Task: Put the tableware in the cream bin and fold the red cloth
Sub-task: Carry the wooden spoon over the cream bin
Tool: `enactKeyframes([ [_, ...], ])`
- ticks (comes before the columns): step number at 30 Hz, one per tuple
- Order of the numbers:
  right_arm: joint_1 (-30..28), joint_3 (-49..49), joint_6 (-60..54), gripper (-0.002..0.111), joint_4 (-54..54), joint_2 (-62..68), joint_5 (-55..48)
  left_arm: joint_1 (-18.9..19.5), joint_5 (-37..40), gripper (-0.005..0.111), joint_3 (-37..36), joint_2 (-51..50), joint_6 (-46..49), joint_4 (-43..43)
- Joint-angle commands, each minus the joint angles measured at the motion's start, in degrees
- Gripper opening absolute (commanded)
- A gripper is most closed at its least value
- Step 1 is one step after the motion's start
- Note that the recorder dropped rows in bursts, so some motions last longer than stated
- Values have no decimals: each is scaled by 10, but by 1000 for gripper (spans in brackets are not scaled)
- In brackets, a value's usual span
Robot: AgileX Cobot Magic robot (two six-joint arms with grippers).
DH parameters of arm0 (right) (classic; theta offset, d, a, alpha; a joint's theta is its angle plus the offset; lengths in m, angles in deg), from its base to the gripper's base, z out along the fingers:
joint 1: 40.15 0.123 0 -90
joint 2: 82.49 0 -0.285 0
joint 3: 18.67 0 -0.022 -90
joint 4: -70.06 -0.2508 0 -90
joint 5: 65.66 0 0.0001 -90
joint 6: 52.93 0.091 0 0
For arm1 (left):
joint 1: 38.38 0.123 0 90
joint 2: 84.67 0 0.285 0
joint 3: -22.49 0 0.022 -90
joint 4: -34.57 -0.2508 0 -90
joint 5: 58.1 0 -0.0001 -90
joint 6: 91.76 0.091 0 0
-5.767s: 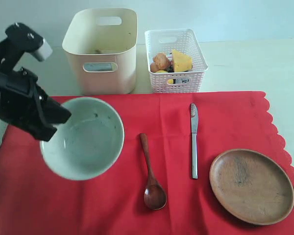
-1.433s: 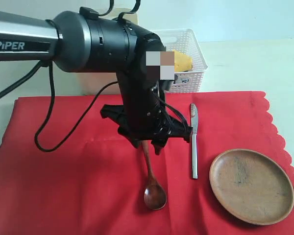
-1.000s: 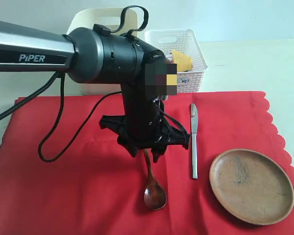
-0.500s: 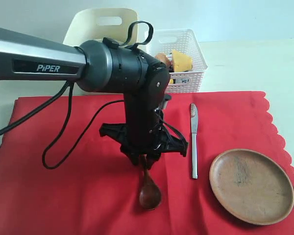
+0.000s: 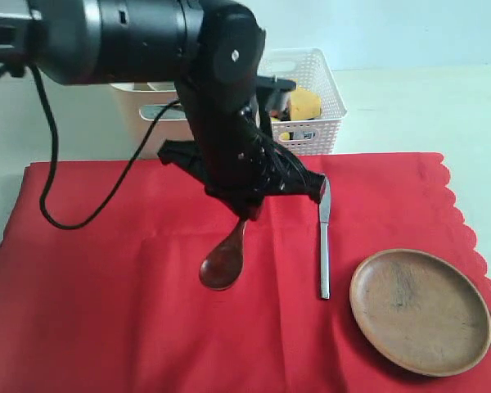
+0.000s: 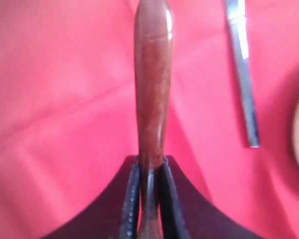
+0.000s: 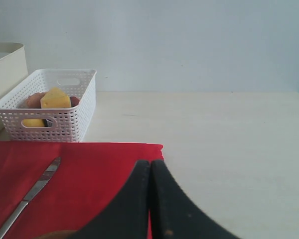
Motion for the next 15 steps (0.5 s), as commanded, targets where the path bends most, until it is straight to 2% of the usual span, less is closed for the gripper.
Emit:
enactKeyframes([
  [1,-2,3,-2,0,-1,-3,7,-1,-1,0,0,57,30,-17],
  [7,-2,3,-2,0,-1,-3,7,23,-13,0,0,127,30,-119],
  [15,-2,3,-2,0,-1,-3,7,124,-68,0,0,184,50,-127],
])
